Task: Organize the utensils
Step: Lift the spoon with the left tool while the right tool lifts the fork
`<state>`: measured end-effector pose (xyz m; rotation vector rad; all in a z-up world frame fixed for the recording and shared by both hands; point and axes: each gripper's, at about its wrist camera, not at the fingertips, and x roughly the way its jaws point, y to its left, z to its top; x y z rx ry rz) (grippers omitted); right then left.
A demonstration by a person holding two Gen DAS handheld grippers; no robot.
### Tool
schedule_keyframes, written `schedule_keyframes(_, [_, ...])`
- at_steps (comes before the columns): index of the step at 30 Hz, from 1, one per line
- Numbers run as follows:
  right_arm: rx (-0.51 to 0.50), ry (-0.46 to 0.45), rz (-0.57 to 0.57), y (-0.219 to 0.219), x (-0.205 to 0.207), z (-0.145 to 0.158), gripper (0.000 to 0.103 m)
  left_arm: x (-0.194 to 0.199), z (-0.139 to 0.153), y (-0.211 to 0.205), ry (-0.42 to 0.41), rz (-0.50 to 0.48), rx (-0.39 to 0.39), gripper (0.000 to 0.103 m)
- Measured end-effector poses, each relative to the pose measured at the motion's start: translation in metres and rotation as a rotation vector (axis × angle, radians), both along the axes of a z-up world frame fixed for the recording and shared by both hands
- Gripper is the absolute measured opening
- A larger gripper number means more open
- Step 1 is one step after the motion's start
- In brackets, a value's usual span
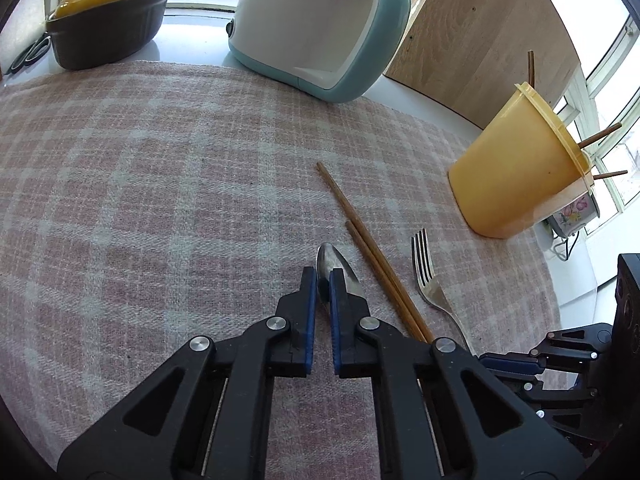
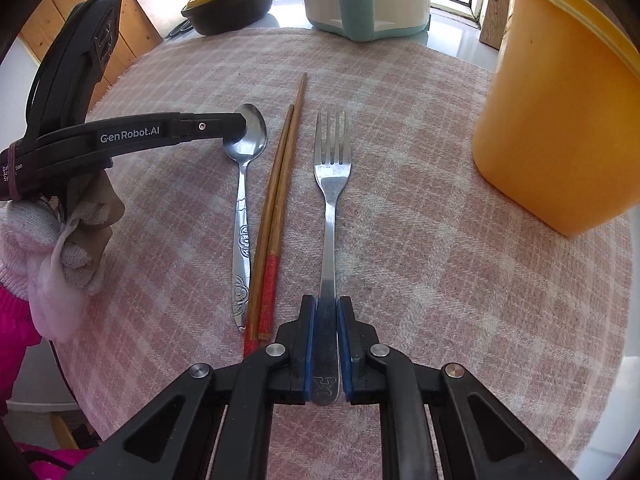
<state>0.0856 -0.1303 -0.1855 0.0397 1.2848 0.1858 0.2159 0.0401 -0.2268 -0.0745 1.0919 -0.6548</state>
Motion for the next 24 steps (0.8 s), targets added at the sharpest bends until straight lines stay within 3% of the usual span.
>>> schedule_keyframes(8, [0.038, 0.025, 0.050, 0.010, -0.023, 0.002, 0.009, -0.025, 0.002, 0.009, 0.015, -0.041, 0.011, 0.004])
schedule_keyframes(11, [0.048, 0.008, 0.058, 0.007, -0.022, 0.005, 0.017, -0.029, 0.003, 0.013, 0.015, -0.050, 0.017, 0.004])
schedule_keyframes(16, [0.064, -0.082, -0.001, -0.005, 0.003, 0.021, 0.027, -0.029, 0.005, 0.014, 0.024, -0.059, 0.015, 0.004])
schedule_keyframes(24, [0.063, -0.136, 0.024, 0.001, 0.050, 0.017, 0.030, -0.030, 0.004, 0.016, 0.041, -0.063, 0.011, 0.009])
